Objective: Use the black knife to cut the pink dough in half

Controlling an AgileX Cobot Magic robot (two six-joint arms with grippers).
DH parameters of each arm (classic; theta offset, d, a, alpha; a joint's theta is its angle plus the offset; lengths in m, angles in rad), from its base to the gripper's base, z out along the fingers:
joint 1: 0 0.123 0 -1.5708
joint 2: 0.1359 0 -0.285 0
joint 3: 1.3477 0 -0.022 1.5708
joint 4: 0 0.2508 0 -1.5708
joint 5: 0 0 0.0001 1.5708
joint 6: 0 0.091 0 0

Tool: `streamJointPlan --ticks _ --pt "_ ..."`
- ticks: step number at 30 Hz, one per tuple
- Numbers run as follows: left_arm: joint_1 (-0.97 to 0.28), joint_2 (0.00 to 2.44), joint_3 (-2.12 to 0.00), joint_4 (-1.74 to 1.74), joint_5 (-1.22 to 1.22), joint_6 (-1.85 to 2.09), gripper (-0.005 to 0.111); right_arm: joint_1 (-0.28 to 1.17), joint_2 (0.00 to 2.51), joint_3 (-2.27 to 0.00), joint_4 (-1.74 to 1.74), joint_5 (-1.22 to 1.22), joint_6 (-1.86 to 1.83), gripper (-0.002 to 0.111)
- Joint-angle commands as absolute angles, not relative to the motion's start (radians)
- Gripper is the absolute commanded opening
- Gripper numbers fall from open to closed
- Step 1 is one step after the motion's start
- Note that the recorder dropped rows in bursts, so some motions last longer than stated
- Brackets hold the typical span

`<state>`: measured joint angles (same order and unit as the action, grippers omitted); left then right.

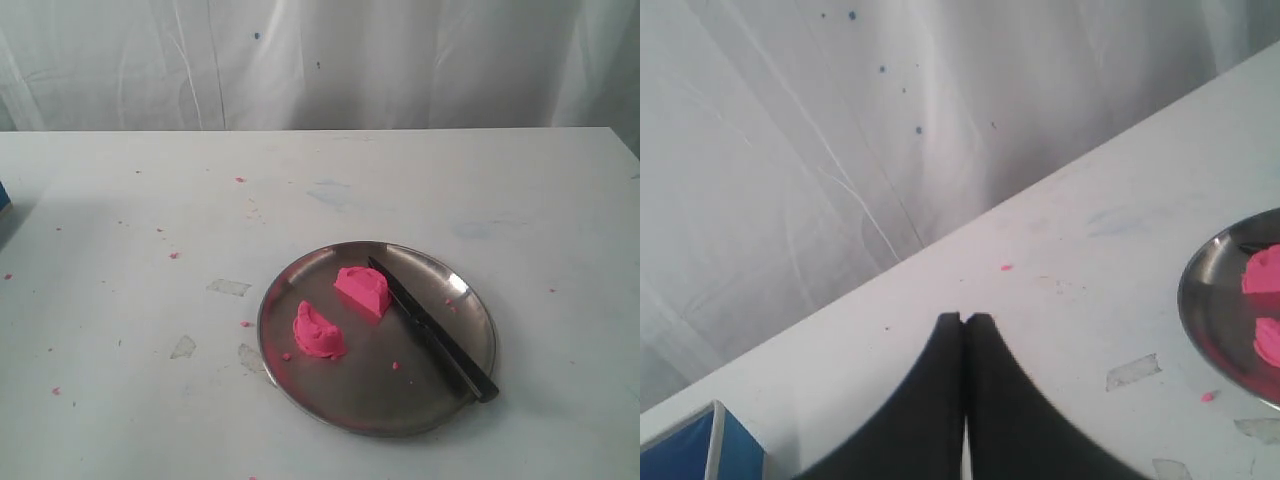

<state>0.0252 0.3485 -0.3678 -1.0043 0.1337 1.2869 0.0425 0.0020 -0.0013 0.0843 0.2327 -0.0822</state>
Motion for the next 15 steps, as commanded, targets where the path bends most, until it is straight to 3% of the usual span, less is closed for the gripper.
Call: streamJointPlan --ticks 1,10,15 --pt "0.030 0.301 -0.361 -1.031 0.132 1.281 0.000 0.039 0.000 0.000 0.085 0.226 -0.094 0.000" --pt "0.068 0.193 -0.360 -1.065 0.029 1.210 0.000 0.039 0.000 0.000 0.085 0.226 -0.094 0.000" --pt "0.082 0.103 -0.250 -1.094 -0.125 1.048 0.000 0.039 0.000 0.000 0.085 0.226 -0.094 0.000"
